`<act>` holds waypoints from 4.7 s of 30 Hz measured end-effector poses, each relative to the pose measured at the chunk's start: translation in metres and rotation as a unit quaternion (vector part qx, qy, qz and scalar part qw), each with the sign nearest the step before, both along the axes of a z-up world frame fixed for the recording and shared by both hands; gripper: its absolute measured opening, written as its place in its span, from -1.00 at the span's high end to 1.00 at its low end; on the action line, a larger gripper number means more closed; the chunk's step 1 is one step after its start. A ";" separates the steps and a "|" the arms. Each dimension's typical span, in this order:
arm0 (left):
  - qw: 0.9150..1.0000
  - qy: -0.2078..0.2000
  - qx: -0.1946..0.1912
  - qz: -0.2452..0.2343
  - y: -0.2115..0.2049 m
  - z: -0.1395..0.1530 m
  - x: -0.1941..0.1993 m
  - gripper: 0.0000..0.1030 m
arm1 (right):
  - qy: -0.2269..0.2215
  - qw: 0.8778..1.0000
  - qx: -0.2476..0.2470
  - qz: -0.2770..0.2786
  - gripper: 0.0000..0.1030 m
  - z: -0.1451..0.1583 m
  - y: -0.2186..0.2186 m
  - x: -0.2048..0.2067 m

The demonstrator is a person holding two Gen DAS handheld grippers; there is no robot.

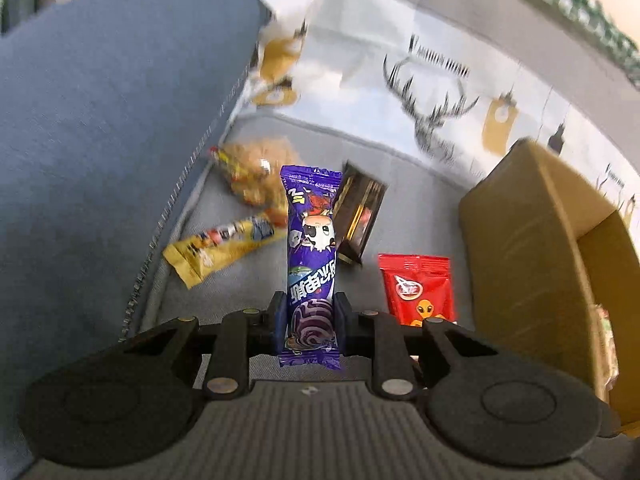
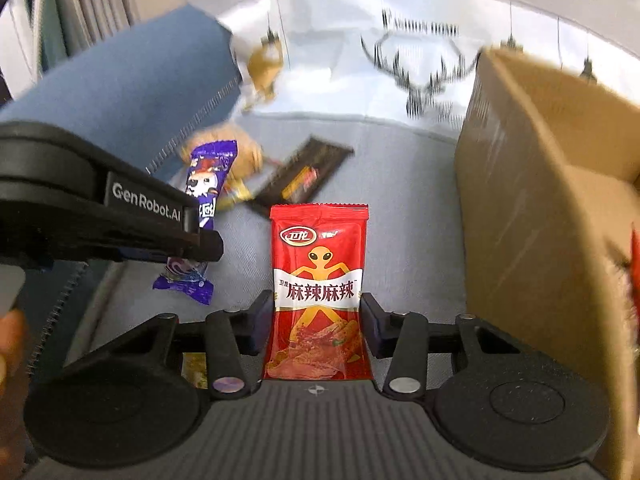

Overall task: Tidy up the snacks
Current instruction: 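Lift the purple bar with the left tool while the right tool carries the red packet to the box, then open the left tool over the box while the right tool releases the red packet inside, then move both empty tools from the box back to the snack pile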

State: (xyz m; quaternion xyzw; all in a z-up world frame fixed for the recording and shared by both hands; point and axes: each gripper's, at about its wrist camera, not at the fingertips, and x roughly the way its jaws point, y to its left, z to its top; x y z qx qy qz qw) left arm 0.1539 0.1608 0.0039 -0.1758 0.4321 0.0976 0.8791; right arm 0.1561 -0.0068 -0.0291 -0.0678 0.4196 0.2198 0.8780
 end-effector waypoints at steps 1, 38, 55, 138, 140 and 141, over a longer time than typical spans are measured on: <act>1.000 -0.011 0.001 0.002 -0.001 0.005 -0.006 0.49 | -0.010 1.000 0.007 0.001 0.08 0.006 -0.003 -0.004; 0.990 -0.140 0.010 -0.032 -0.084 0.082 -0.029 0.49 | -0.193 0.971 0.085 -0.109 0.09 0.131 -0.236 -0.012; 0.959 -0.230 0.004 -0.169 -0.195 0.094 -0.003 0.49 | -0.198 0.970 0.066 -0.124 0.08 0.125 -0.280 -0.002; 0.989 -0.069 0.113 -0.064 0.017 0.003 0.015 0.72 | -0.061 0.985 0.066 0.147 -0.07 0.014 -0.006 -0.064; 0.989 -0.047 0.124 -0.065 0.018 -0.007 0.021 0.14 | -0.047 0.985 0.060 0.154 -0.26 0.003 -0.004 -0.064; 0.988 -0.041 0.130 -0.070 0.017 -0.011 0.024 0.14 | -0.037 0.986 0.051 0.157 -0.26 -0.003 -0.002 -0.064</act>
